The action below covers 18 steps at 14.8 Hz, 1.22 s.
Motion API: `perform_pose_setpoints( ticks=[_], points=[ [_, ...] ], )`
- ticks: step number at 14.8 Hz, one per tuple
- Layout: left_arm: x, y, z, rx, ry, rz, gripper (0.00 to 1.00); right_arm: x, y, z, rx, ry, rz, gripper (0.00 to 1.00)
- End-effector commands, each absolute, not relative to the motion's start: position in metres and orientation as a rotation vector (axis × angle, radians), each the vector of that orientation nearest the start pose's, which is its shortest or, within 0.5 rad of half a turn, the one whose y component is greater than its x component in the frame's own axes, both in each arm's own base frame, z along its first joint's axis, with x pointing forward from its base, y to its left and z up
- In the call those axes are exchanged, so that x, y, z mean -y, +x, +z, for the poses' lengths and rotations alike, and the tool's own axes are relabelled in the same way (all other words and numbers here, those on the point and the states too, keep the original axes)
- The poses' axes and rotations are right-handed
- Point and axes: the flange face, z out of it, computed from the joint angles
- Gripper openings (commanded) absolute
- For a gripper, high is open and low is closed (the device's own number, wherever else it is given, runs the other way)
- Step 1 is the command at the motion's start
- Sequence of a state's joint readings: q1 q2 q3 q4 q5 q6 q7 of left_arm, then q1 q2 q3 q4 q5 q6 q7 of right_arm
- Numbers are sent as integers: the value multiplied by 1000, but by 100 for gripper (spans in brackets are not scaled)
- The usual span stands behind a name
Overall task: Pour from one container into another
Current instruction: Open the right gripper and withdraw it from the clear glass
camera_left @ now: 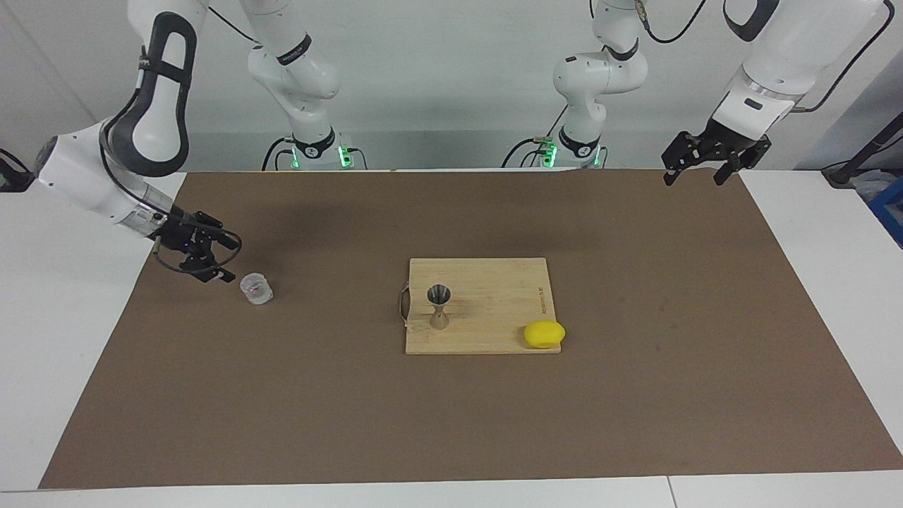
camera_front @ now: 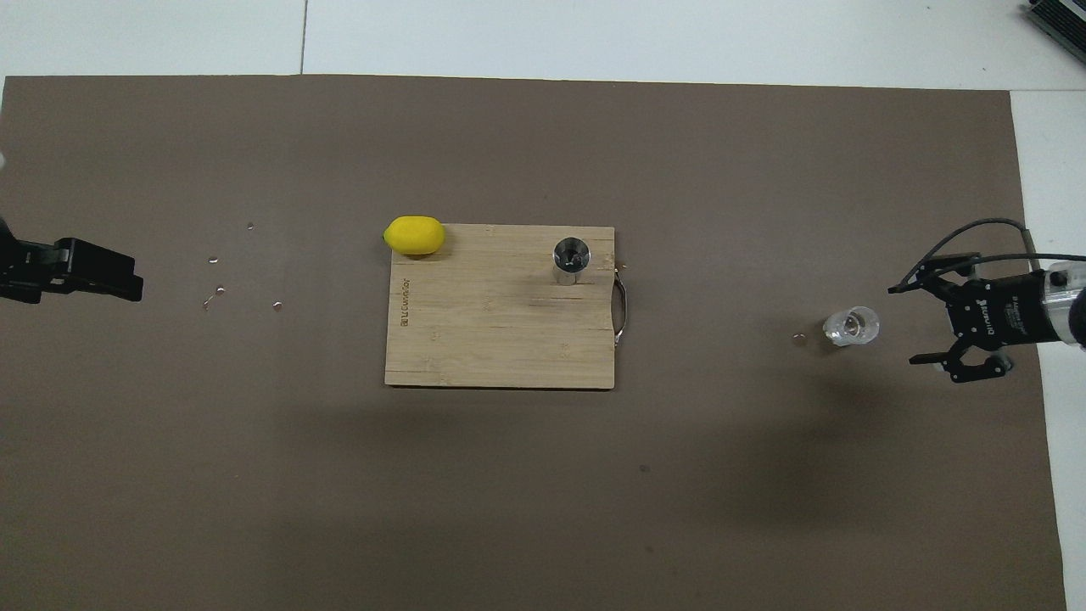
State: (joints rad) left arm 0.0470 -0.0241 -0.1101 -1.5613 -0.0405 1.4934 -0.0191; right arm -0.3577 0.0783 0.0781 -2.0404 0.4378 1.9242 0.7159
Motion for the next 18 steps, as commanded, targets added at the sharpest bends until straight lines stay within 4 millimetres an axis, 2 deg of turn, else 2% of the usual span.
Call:
perform_pose_setpoints(
  ticks=[1,5,8,11,14,16,18],
  points=[
    [36,532,637,-78,-3161,84,100,80,534,407,-1274,-2608,322,100],
    [36,532,638,-78,-3161,79,100,33,542,410,-817,-2927,251,100],
    [36,532,637,-78,-3161,84,100,7,553,434,-502,-3051,181,100],
    [36,532,637,-78,-3162,84,100,-10,562,470,-408,-3118,140,100],
    [36,532,638,-78,-3161,79,100,-11,571,526,-384,-3159,74,100],
    [36,532,637,-78,-3161,84,100,-10,572,556,-388,-3158,47,100],
    [36,532,638,-78,-3161,79,100,-10,570,572,-397,-3157,39,100]
  ],
)
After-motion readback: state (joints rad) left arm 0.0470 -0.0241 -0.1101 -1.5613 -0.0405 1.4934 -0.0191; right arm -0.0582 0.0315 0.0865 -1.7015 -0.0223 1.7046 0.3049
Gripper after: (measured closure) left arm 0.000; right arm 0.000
